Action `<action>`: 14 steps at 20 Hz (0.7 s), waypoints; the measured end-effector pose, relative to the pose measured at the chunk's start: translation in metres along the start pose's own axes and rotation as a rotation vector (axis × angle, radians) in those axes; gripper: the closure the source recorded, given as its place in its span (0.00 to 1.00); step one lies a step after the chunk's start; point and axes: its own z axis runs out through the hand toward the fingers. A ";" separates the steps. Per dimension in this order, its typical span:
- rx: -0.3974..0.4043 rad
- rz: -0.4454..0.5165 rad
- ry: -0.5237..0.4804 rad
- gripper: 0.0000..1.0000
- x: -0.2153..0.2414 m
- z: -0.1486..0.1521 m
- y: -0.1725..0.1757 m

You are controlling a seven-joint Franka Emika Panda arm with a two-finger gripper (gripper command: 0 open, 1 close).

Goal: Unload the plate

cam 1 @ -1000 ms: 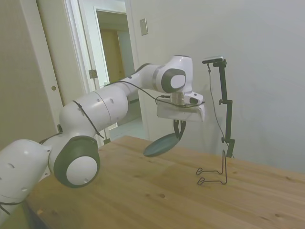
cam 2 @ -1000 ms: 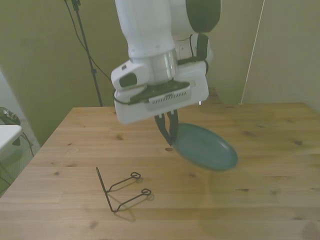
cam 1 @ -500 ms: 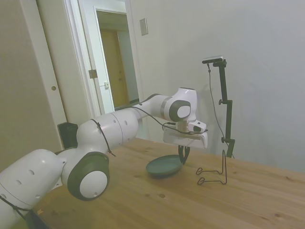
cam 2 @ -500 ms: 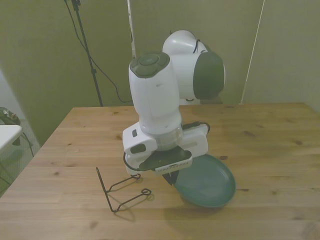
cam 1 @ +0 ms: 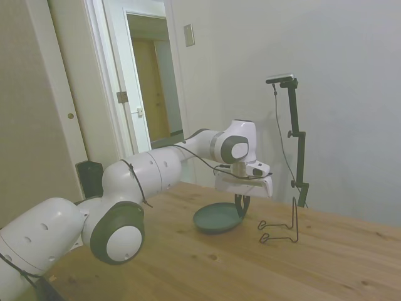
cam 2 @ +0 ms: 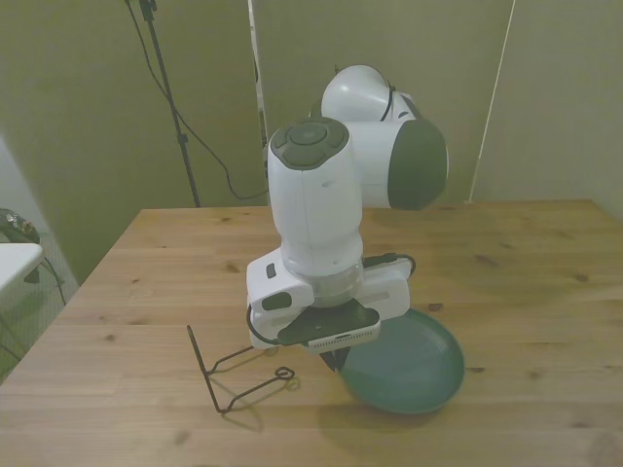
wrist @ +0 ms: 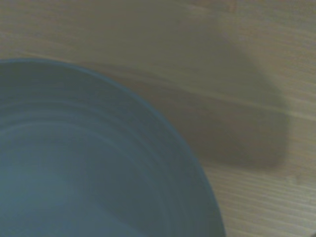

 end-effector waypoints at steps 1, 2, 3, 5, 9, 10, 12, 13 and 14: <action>0.000 0.000 0.002 0.00 0.000 0.000 0.000; 0.000 0.001 0.004 0.00 0.000 0.000 0.000; 0.000 0.001 0.005 0.00 0.001 0.000 0.000; 0.001 0.002 0.008 0.00 0.000 -0.003 0.000; 0.021 0.017 0.027 0.00 -0.007 -0.039 0.003; 0.032 0.022 0.029 0.00 -0.012 -0.056 0.005; 0.053 0.039 0.033 0.00 -0.022 -0.091 0.010; 0.063 0.048 0.033 0.00 -0.028 -0.108 0.013; 0.073 0.059 0.033 0.00 -0.035 -0.125 0.016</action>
